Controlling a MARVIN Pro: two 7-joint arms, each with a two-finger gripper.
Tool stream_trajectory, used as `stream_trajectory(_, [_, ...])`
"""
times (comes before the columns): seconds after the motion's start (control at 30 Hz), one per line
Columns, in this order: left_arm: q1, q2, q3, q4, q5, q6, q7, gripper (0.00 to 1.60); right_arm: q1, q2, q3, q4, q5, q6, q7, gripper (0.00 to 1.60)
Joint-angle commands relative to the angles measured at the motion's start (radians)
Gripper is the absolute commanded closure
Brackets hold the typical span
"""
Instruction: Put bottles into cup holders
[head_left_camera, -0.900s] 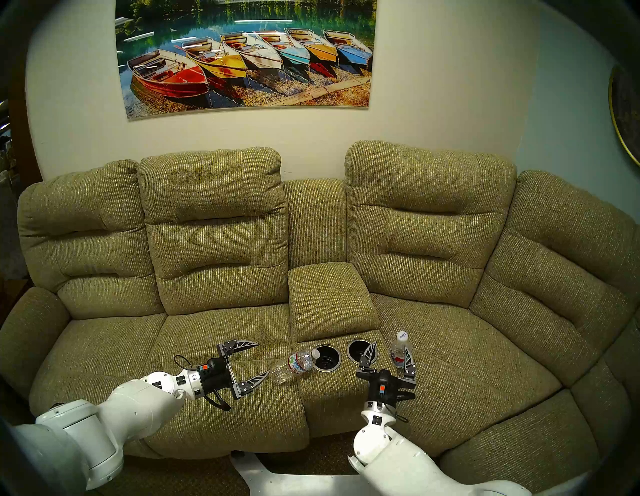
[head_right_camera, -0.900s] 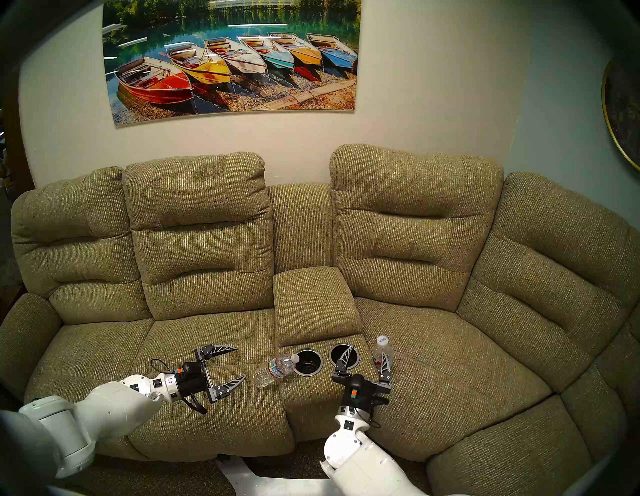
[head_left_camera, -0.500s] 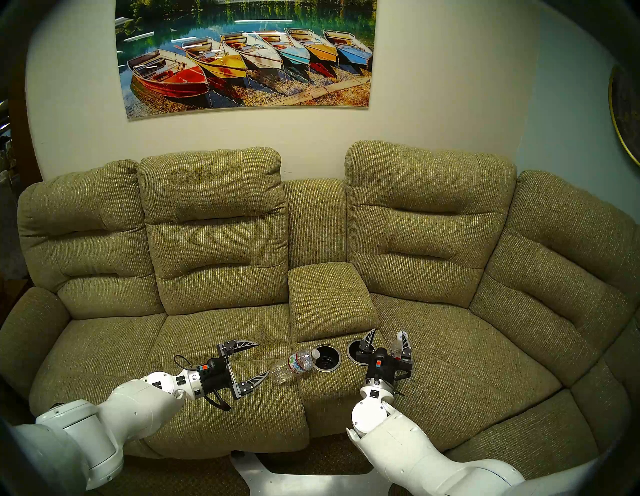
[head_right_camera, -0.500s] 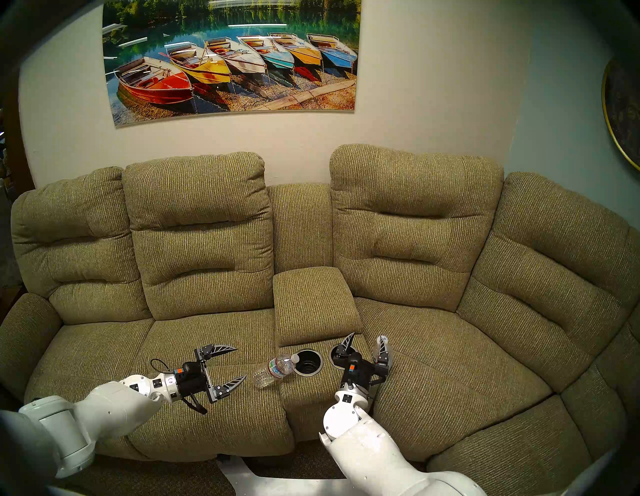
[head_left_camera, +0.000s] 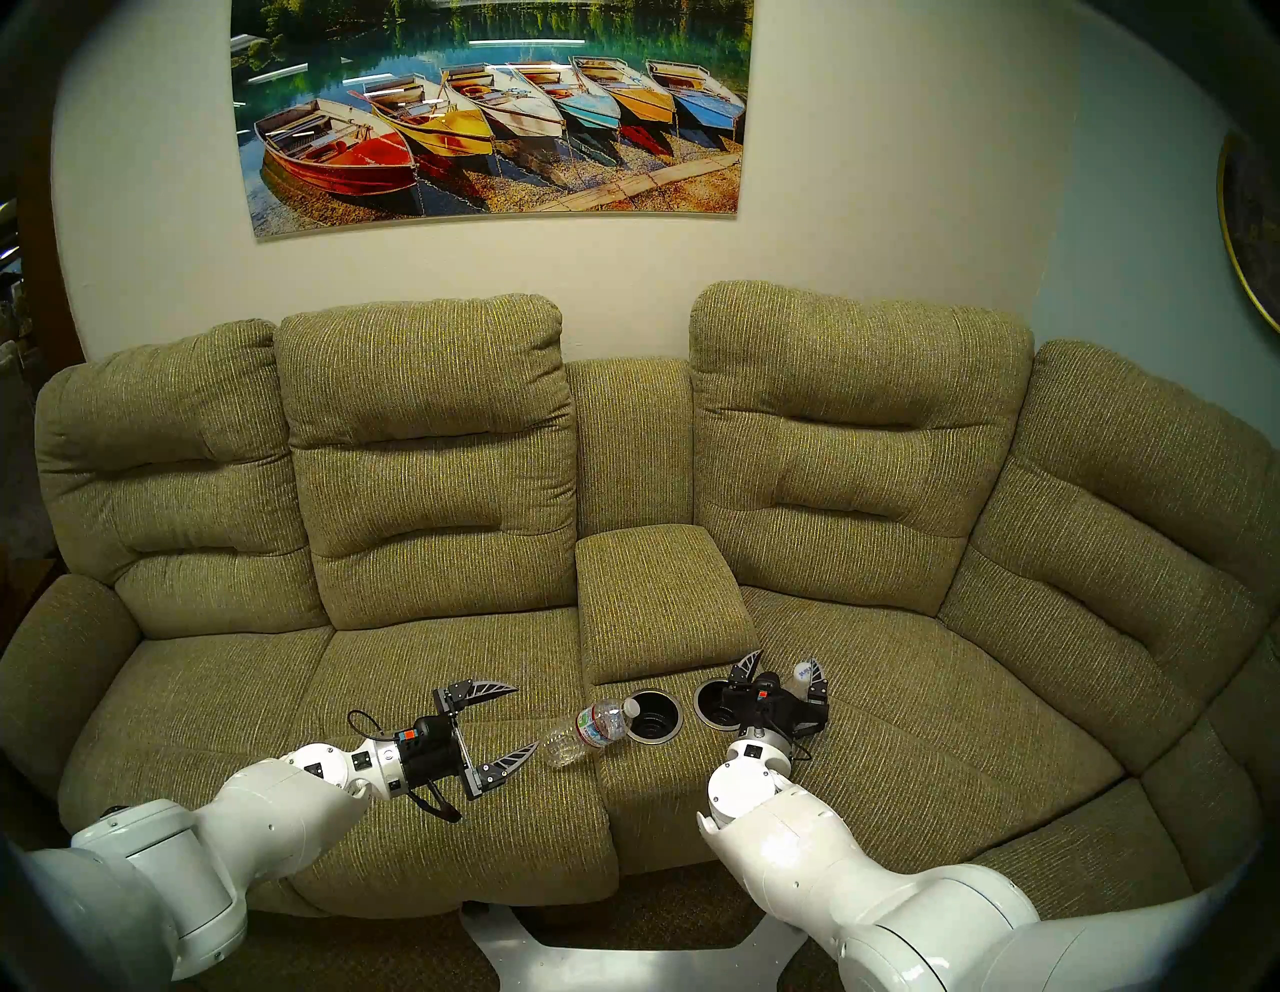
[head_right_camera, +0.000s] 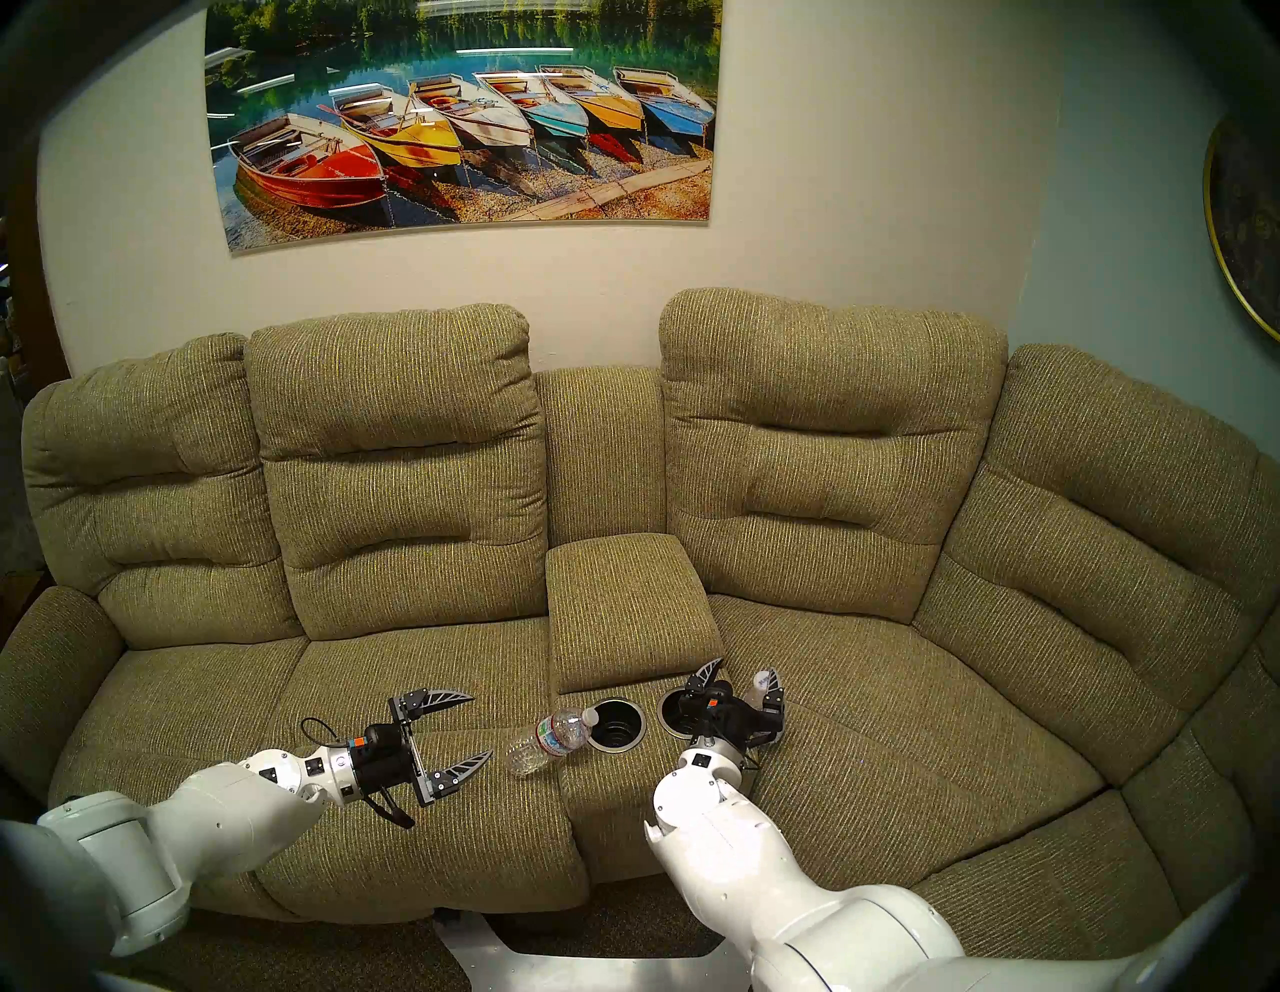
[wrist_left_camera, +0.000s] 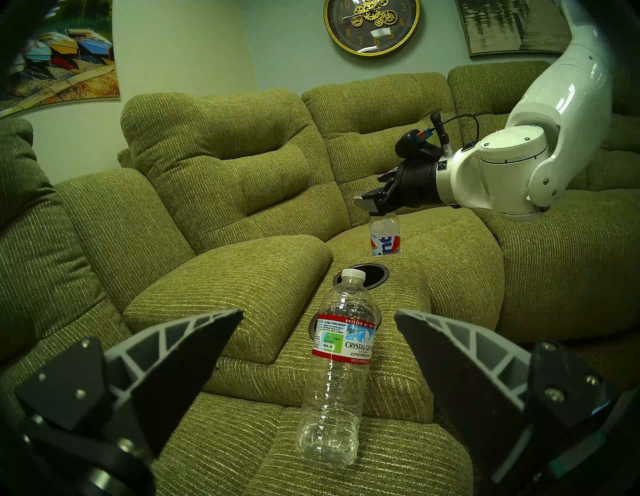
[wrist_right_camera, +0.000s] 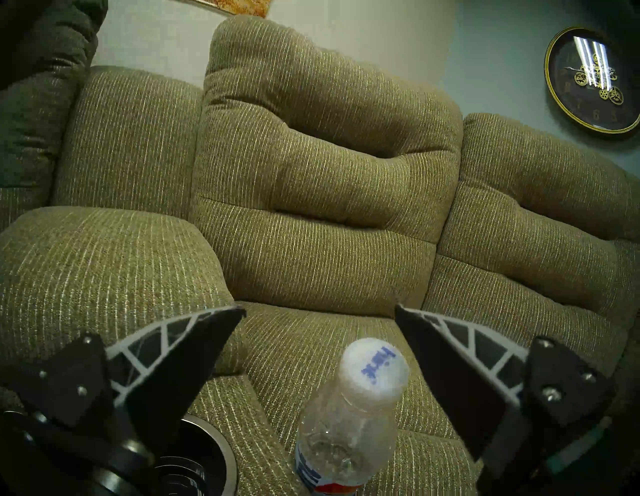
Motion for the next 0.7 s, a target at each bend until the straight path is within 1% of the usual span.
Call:
stream_trajectory(0.0, [-0.001, -0.001, 0.0, -0.001, 0.0, 0.0, 0.0, 0.0, 0.088, -0.021, 0.027, 0.048, 0.03, -0.001, 0.012, 0.0])
stream_trajectory(0.23, [-0.001, -0.001, 0.0, -0.001, 0.0, 0.0, 0.0, 0.0, 0.113, -0.024, 0.055, 0.111, 0.055, 0.009, 0.033, 0.0])
stream_trajectory(0.6, [-0.001, -0.001, 0.0, -0.001, 0.0, 0.0, 0.0, 0.0, 0.136, -0.014, 0.102, 0.175, 0.098, 0.011, 0.081, 0.0])
stream_trajectory(0.63, [-0.001, -0.001, 0.0, -0.001, 0.0, 0.0, 0.0, 0.0, 0.139, -0.013, 0.106, 0.181, 0.102, 0.011, 0.085, 0.13])
stream_trajectory(0.67, [-0.001, -0.001, 0.0, -0.001, 0.0, 0.0, 0.0, 0.0, 0.141, -0.012, 0.11, 0.185, 0.105, 0.012, 0.089, 0.23])
